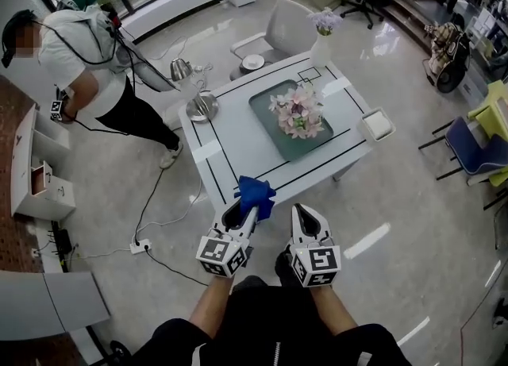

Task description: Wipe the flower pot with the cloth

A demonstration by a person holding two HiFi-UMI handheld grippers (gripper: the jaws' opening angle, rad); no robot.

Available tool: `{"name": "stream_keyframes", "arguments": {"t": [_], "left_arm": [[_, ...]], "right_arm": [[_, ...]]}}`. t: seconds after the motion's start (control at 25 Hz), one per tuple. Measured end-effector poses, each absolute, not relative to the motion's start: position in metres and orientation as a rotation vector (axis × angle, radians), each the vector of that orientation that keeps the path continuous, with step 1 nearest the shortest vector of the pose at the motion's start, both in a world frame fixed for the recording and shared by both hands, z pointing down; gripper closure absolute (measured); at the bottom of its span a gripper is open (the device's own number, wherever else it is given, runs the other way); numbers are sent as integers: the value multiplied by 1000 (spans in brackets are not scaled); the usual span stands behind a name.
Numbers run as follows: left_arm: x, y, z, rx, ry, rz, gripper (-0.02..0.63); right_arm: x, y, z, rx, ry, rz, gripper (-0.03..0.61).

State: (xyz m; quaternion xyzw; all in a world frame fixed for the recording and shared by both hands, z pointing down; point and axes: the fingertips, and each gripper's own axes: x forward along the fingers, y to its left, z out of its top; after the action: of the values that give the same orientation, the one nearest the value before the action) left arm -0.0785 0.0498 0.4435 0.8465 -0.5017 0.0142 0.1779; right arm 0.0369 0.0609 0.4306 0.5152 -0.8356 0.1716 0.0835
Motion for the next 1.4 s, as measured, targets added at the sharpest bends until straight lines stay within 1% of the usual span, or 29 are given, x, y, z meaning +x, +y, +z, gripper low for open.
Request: {"name": "stream_keyframes", "arguments": {"t": [0.28,0.56,0.84,1.0,1.2,1.4], "left_arm": [[-86,-28,475,2309,-1494,103,476],[-92,-123,527,2325,-1439,199,476],[-96,-234,588,2320,-1392,232,476],[-89,-280,601,2336,-1375,234,476],[-77,-323,614,2359,-1346,276,476],[-59,-335,633,2385,-1255,299,476]], "right_arm": [[60,-17,446,1495,-2484,569,569],[63,-71,459,1509,-2410,542,569],[54,-98,482,1531,-2308,560,569],[49,-103,492,1548,-2257,571,569],[48,-112,498,1571,-2206,574,569],[50,-110,506,1603,-2152,585,569]]}}
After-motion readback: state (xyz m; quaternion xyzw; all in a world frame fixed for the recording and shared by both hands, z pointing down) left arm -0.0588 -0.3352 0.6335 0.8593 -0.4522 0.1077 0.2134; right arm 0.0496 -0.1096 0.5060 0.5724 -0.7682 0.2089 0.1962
